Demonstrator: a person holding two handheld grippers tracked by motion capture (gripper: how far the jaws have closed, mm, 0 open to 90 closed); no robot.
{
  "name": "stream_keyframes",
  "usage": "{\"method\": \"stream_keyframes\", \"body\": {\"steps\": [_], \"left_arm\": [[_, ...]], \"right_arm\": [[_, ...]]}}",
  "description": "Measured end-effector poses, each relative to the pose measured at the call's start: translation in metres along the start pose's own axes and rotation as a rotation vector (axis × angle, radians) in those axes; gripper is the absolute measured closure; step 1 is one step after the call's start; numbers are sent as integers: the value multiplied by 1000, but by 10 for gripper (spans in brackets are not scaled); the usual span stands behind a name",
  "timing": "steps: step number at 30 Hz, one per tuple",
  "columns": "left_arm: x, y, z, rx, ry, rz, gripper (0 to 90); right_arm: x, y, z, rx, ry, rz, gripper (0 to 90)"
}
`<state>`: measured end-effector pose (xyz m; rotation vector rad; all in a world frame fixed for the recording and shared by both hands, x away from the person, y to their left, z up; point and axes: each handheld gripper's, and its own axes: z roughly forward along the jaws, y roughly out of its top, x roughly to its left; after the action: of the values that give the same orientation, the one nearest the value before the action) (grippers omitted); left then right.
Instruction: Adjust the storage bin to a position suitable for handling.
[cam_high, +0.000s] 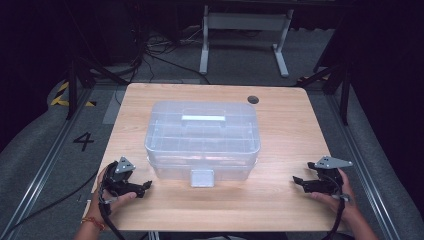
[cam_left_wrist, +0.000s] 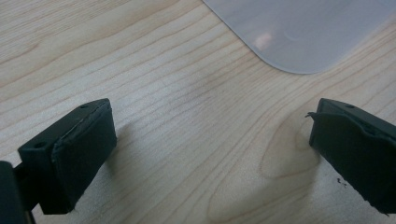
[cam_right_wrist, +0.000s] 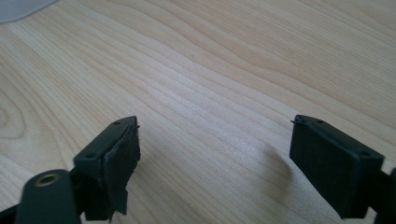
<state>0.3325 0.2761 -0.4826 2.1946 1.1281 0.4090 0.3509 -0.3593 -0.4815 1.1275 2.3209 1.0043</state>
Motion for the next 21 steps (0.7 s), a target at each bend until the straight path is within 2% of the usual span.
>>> {"method": "stream_keyframes", "body": {"steps": [5, 12, 21], "left_arm": [[1, 0, -1, 1, 0, 3, 21], [1, -1, -2, 4, 5, 10, 30], [1, -1, -1, 0, 2, 10, 30]], "right_arm": [[-1, 4, -6, -42, 13, 16, 221], [4, 20, -14, -112, 5, -29, 251], [8, 39, -20, -162, 18, -63, 255]]}}
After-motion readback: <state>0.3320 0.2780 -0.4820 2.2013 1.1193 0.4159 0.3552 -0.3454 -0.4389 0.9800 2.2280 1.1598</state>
